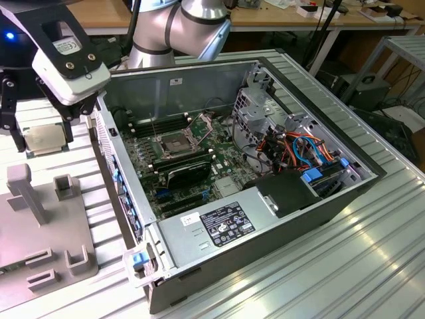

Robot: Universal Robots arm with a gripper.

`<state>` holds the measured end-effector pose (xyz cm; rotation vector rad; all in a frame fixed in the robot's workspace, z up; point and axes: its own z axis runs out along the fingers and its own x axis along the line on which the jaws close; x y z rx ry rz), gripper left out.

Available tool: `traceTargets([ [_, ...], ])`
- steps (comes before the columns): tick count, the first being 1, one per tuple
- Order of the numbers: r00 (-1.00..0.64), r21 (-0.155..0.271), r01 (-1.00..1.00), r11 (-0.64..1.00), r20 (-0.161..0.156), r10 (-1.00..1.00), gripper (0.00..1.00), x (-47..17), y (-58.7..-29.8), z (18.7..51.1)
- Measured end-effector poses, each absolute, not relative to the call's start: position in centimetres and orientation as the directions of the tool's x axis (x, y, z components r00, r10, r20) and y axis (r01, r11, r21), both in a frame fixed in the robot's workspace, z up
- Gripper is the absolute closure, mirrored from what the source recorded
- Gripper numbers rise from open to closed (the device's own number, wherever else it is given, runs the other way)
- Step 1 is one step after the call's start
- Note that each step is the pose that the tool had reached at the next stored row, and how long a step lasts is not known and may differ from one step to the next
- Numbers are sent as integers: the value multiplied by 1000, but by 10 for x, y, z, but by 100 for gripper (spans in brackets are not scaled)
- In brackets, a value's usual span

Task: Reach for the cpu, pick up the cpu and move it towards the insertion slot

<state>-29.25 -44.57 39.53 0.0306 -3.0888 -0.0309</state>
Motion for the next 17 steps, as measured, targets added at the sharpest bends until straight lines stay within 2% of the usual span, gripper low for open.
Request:
traceTargets([
  [17, -998, 20, -19, 1000, 52, -20, 45, -266, -446, 395],
])
